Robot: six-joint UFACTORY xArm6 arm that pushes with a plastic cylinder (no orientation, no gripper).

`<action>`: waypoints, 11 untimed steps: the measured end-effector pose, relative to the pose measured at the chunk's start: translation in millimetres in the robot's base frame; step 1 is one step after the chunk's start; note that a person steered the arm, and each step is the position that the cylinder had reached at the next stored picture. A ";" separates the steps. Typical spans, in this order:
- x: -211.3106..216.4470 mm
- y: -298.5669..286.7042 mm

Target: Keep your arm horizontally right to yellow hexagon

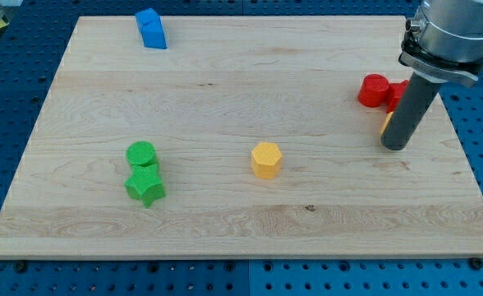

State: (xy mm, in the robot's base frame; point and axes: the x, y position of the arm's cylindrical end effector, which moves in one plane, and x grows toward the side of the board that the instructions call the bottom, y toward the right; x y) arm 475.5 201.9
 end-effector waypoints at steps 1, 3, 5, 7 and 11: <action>-6.3 0.0; -6.6 0.0; 14.7 0.0; 26.7 0.0; 26.7 -7.8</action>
